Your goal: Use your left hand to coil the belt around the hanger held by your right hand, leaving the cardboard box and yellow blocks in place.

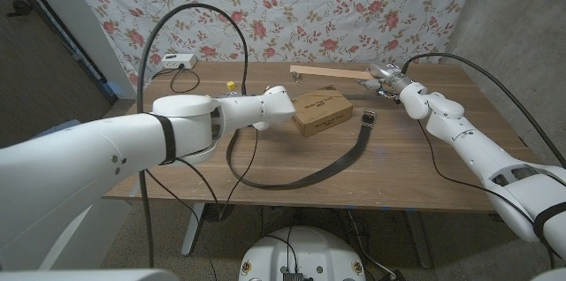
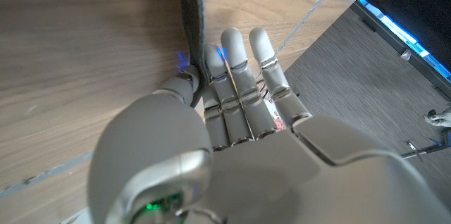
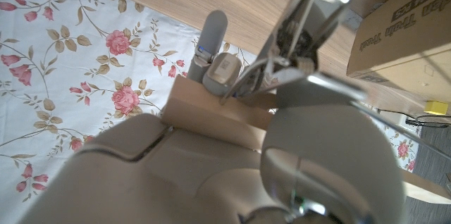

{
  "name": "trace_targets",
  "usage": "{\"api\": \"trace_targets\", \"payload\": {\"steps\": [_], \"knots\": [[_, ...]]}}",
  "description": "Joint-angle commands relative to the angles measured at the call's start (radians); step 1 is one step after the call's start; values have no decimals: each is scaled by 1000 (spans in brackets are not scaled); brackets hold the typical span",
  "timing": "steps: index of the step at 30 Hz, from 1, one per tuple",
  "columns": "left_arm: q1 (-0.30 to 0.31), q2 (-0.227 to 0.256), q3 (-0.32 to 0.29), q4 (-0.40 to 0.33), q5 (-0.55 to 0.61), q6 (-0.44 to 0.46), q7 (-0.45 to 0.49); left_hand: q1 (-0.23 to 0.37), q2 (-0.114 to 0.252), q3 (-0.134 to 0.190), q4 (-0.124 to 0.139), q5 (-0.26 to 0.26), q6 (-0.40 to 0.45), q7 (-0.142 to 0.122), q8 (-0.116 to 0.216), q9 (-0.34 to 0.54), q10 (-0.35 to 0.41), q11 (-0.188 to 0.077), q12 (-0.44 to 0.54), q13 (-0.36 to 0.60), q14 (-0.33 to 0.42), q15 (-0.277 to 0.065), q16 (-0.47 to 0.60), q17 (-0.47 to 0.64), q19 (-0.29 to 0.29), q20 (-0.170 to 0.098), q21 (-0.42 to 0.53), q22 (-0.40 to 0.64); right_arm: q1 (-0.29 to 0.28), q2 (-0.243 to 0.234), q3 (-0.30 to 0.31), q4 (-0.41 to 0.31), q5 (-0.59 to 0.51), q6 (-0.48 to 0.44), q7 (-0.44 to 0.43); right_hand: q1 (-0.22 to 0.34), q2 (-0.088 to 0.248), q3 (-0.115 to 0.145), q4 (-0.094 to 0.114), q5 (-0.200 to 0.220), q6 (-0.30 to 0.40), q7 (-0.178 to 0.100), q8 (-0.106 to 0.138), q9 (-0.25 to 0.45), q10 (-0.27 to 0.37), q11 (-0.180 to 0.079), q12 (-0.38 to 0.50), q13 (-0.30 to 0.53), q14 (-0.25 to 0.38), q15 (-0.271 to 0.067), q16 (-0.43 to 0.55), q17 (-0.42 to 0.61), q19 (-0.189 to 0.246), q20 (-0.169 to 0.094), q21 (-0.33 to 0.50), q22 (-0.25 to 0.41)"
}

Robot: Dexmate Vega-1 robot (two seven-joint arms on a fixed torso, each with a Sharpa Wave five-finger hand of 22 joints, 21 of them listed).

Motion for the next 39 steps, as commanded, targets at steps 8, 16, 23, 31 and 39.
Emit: {"api": "trace_targets", "payload": {"steps": [8, 16, 23, 31, 39], "knots": [[290, 545, -262, -877, 790, -636, -174, -26, -63, -18, 19, 66, 45, -25, 63, -701, -9, -85, -6, 11, 23, -70, -36, 42, 5, -64, 31, -33, -16, 26, 19, -30, 26, -46, -24, -88, 96, 20, -3, -4, -3, 2, 15, -9, 1, 0, 5, 2, 7, -7, 1, 99, 2, -11, 22, -2], [453, 546, -475, -928, 895, -822, -219, -29, -77, -15, 26, 101, 46, -28, 75, -679, -9, -86, -9, 17, 29, -68, -50, 60, 1, -68, 30, -59, -54, 16, 34, -101, 27, -82, -5, -88, 94, 26, -3, -7, -5, 1, 21, -13, 1, -4, 5, 2, 8, -6, 1, 99, 0, -11, 28, -4], [551, 533, -618, -967, 901, -962, -260, -29, -85, -13, 31, 128, 47, -29, 82, -662, -3, -81, -7, 28, 35, -66, -61, 73, -3, -71, 33, -76, -101, 6, 58, -181, 33, -113, 8, -88, 93, 30, -3, -9, -9, 1, 28, -12, 1, -2, 5, 2, 9, -6, 1, 99, -1, -12, 32, -5], [599, 519, -697, -985, 918, -1013, -335, -30, -90, -12, 37, 151, 51, -30, 85, -652, 2, -80, -15, 21, 37, -66, -70, 88, -7, -73, 39, -90, -147, 2, 82, -248, 43, -137, 14, -90, 92, 36, -3, -13, -11, 0, 33, -21, 1, -4, 5, 2, 9, -6, 0, 99, -5, -13, 38, -5], [648, 516, -755, -998, 925, -1112, -333, -27, -95, -8, 43, 176, 63, -24, 84, -653, 6, -84, -21, 22, 60, -66, -94, 75, 5, -81, 52, -109, -165, 7, 86, -275, 36, -154, 2, -93, 91, 41, -2, -16, -17, 0, 44, -20, 1, -1, 5, 2, 7, -6, 0, 99, -8, -15, 45, -6]]}}
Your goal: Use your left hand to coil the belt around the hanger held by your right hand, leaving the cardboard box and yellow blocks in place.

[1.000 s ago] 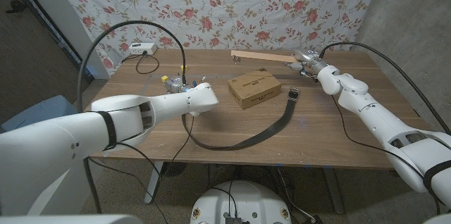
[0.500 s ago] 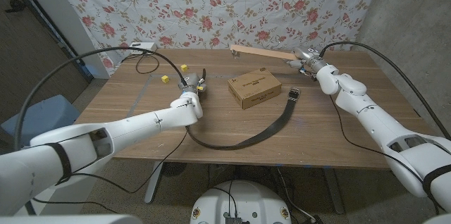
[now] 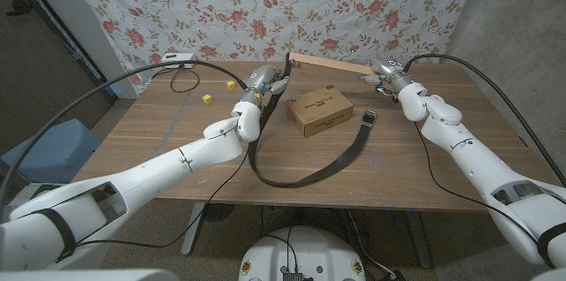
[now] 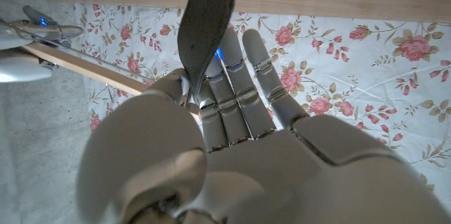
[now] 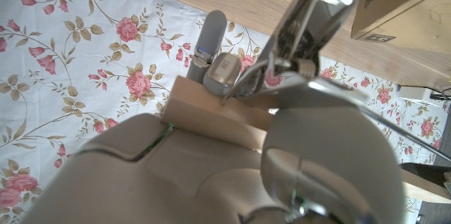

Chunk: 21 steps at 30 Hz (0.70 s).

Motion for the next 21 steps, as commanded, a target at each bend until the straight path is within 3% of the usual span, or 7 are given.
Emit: {"api": "trace_targets", "payload": {"steps": [1, 6, 12, 21], "knots": [[94, -4, -125, -51, 37, -180, -13, 2, -10, 3, 7, 17, 15, 5, 6, 3, -28, -48, -7, -2, 16, -30, -10, 1, 5, -28, 8, -8, -39, 1, 14, -63, -6, -34, -3, -80, 85, 10, 3, -3, -3, 2, 9, -1, 0, -3, 6, 3, 6, -6, 6, 98, -8, -14, 8, 3], [122, -9, -170, -56, 17, -309, 32, 4, -14, 5, 10, 29, 16, 6, 4, 5, -27, -49, -7, 4, 19, -27, -17, 9, 6, -28, 15, -18, -25, 9, -2, -57, -22, -32, -1, -82, 84, 13, 3, -4, -9, 4, 17, 3, -4, -5, 6, 3, 5, -6, 5, 98, -11, -16, 11, 2], [109, -13, -193, -55, -8, -427, 2, 8, -15, 8, 13, 41, 20, 8, -2, 0, -24, -48, -10, 6, 33, -28, -33, 2, 16, -34, 28, -28, -13, 22, -18, -53, -39, -30, 0, -85, 84, 17, 4, -6, -11, 2, 24, -1, -4, -5, 6, 3, 4, -6, 6, 98, -13, -16, 16, 2], [63, -26, -203, -42, 12, -465, -45, 18, -21, 14, 16, 58, 27, 15, -18, -15, -14, -43, -27, -10, 56, -27, -56, -4, 20, -38, 50, -48, -29, 23, -17, -75, -42, -3, -25, -88, 83, 23, 4, -8, -12, 2, 32, -10, -4, -5, 6, 3, 3, -7, 6, 98, -13, -16, 22, 1]]}}
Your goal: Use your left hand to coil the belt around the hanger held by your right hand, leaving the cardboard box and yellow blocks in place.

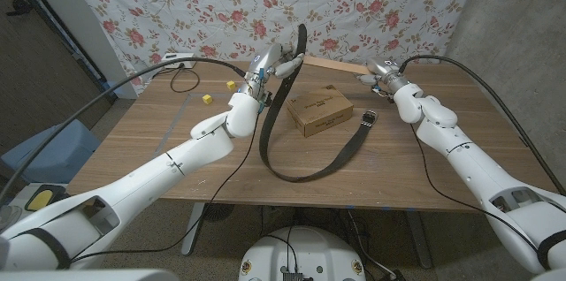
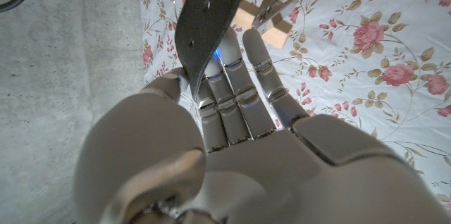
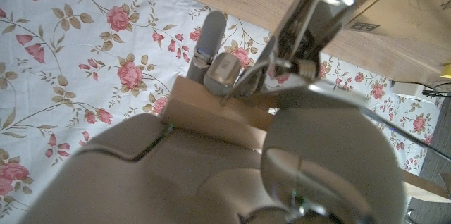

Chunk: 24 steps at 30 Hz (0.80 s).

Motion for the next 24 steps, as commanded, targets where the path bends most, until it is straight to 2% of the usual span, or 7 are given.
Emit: {"api": "trace_targets", "payload": {"steps": [1, 5, 9, 15, 21, 22, 24], "knots": [[-39, -17, -37, 15, 4, -112, -53, 17, 1, 6, 5, 10, 18, 15, -10, -7, -23, -33, -9, -2, 14, -13, -12, -2, 18, -35, 12, -5, -16, 6, -4, -29, -12, 28, -29, -88, 83, 10, 1, -3, -3, 0, 12, -2, -4, -6, 8, 2, 3, -7, 5, 93, -6, -19, 7, 0], [-68, -36, -36, 49, 7, -120, -66, 34, -3, 18, -2, 17, 25, 39, -38, -38, -9, -27, -36, -43, 43, -21, -45, -41, 31, -37, 29, -21, -27, 2, -2, -47, -18, 46, -52, -90, 83, 12, 2, -3, -7, 1, 18, 1, -3, -5, 8, 2, 3, -7, 5, 93, -5, -19, 10, 0], [-98, -57, -42, 83, 3, -130, -69, 39, -8, 23, -2, 18, 32, 42, -51, -52, 0, -22, -49, -61, 57, -23, -52, -46, 39, -38, 37, -32, -39, -4, -4, -60, -39, 67, -94, -91, 83, 14, 2, -4, -5, 1, 20, -7, -2, -5, 8, 2, 4, -7, 5, 93, -7, -19, 11, 0], [-149, -84, -47, 123, -20, -118, -104, 42, -10, 28, 0, 19, 34, 38, -55, -47, -1, -29, -51, -52, 63, -28, -60, -41, 44, -42, 44, -44, -54, -16, -9, -77, -79, 94, -147, -94, 82, 17, 2, -5, -12, 2, 28, -3, -2, -4, 8, 3, 3, -7, 5, 93, -10, -21, 13, 0], [-200, -95, -37, 142, -13, -81, -152, 48, -7, 35, 1, 17, 36, 47, -71, -60, 6, -22, -75, -82, 73, -33, -82, -62, 49, -45, 55, -54, -64, -30, -2, -84, -78, 149, -180, -97, 79, 19, 2, -6, -16, 1, 33, -7, -9, -4, 7, 3, -1, -6, 5, 94, -19, -23, 14, -1], [-207, -99, -37, 146, -14, -76, -155, 53, -8, 38, -2, 16, 39, 55, -77, -66, 7, -27, -81, -88, 76, -35, -89, -69, 55, -46, 58, -56, -66, -32, -3, -84, -82, 158, -192, -98, 79, 19, 2, -5, -16, 2, 34, -8, -9, -5, 7, 3, -2, -6, 5, 94, -20, -24, 14, -1], [-220, -107, -37, 154, -16, -68, -161, 60, -8, 43, -6, 13, 43, 58, -87, -75, 12, -28, -89, -98, 83, -39, -100, -81, 63, -45, 64, -62, -68, -34, -4, -87, -87, 172, -204, -99, 78, 19, 2, -5, -16, 2, 35, -11, -8, 3, 8, 3, -4, -6, 5, 94, -20, -23, 15, -1]]}}
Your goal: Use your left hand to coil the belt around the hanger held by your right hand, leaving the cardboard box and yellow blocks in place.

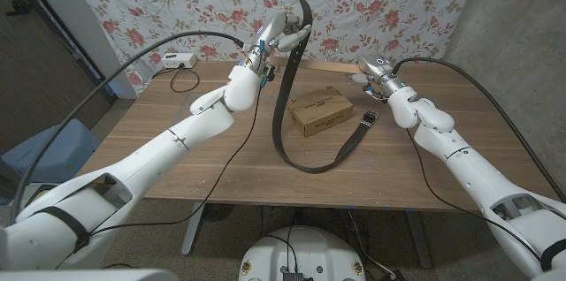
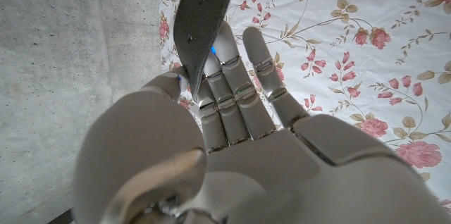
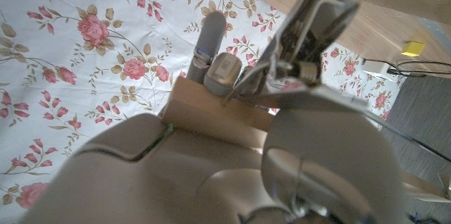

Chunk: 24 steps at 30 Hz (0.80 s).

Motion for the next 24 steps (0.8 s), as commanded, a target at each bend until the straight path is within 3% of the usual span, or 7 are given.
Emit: {"api": "trace_targets", "payload": {"steps": [1, 7, 16, 24], "knots": [[-92, -41, 5, 56, -2, 45, -56, 28, 10, 28, -18, -3, 45, 50, -17, -16, 5, -17, -18, -21, 31, -18, -18, -20, 22, -39, 16, -7, -22, -21, 0, -22, -33, 88, -96, -79, 75, 7, -2, -5, -3, 1, 7, -6, -7, 3, 5, 3, -5, -6, 5, 94, -6, -27, 8, -1], [-135, -58, 19, 69, 23, 82, -71, 32, 7, 33, -19, -11, 52, 49, -25, -12, 36, -34, -24, -35, 41, -24, -26, -17, 27, -45, 23, -15, -22, -25, -7, -25, -57, 109, -105, -82, 74, 9, -2, -5, -8, 2, 16, -4, -10, 8, 5, 3, -10, -6, 5, 94, -12, -27, 10, -1], [-201, -80, 44, 99, 69, 152, -97, 31, 3, 35, -17, -18, 53, 46, -31, -3, 41, -34, -27, -29, 41, -23, -34, -9, 24, -49, 28, -20, -30, -28, -6, -28, -65, 142, -115, -86, 73, 10, -2, -4, -14, 4, 24, -7, -15, 7, 4, 3, -13, -6, 6, 94, -15, -27, 12, -1], [-252, -101, 51, 131, 119, 221, -71, 32, 3, 38, -16, -23, 59, 45, -36, 1, 41, -36, -30, -21, 48, -19, -40, -8, 26, -47, 32, -22, -39, -16, 18, -12, 8, 190, -107, -89, 73, 11, -2, -3, -17, 8, 29, -9, -17, 13, 5, 3, -19, -6, 5, 94, -20, -26, 13, -1]]}}
